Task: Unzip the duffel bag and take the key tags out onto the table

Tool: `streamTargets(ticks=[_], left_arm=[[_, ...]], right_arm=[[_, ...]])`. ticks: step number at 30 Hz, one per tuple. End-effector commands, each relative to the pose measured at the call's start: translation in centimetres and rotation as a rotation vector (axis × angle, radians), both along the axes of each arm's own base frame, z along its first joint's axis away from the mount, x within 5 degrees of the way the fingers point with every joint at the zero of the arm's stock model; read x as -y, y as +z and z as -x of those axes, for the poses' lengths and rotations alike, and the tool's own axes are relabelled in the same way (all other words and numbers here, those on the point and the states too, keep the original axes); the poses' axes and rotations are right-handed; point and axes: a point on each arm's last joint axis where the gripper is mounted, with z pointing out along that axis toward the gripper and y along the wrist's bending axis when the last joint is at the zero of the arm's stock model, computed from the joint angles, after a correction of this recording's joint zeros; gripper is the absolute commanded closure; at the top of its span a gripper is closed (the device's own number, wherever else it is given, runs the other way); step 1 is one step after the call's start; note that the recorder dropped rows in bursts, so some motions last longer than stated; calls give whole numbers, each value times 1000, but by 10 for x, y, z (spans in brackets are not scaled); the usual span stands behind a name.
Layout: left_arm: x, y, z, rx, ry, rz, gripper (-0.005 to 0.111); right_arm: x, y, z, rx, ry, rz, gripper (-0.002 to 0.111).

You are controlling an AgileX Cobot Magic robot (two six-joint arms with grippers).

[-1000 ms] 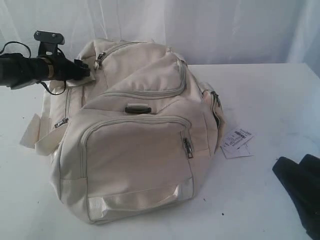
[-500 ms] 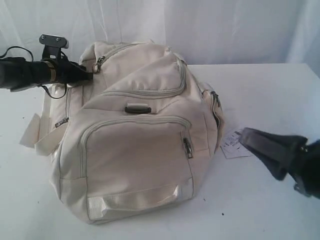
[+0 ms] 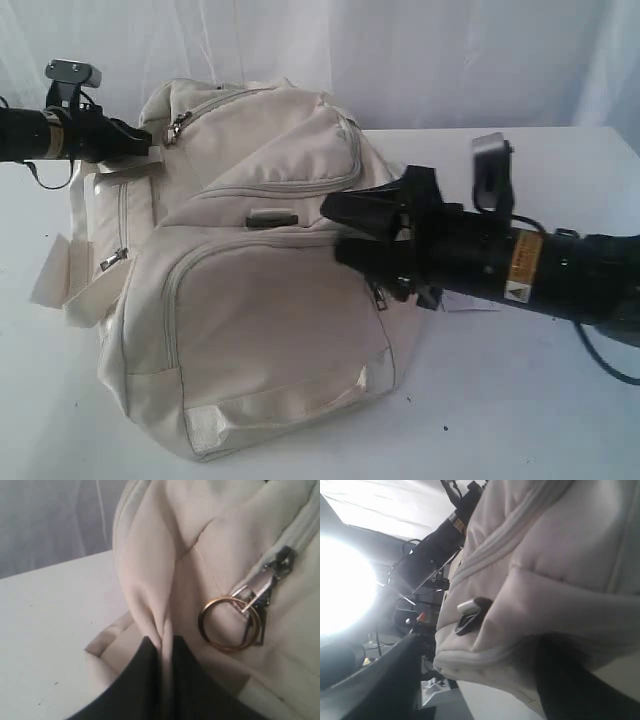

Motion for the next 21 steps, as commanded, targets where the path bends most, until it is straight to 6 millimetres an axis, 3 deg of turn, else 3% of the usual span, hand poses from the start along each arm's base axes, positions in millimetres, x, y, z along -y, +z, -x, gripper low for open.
streamTargets(ticks=[1,6,11,13,16,18,21], left_arm=[[-15,11,8,1,-86,46,107],[-23,16,19,-11,-210,139,107],[-45,17,26,-117,-165,275,107],[-52,14,33,-220,-96,363,107],[-55,9,44,-280,-64,399,107],[-53,8,53,-304,-60,406,107],[-46,11,84,-358,-53,417,107]], right_arm=[[-31,-9,-11,-111,36,-66,47],[-46,-16,-22,-181,8,-69,56],[-45,-23,-29,-232,-79,-11,82],[-43,-21,-34,-195,-129,-19,97],[-40,-15,-39,-99,-181,-45,108],[-35,-11,-46,-36,-235,-65,108],[-4,2,-68,52,-397,-103,108]])
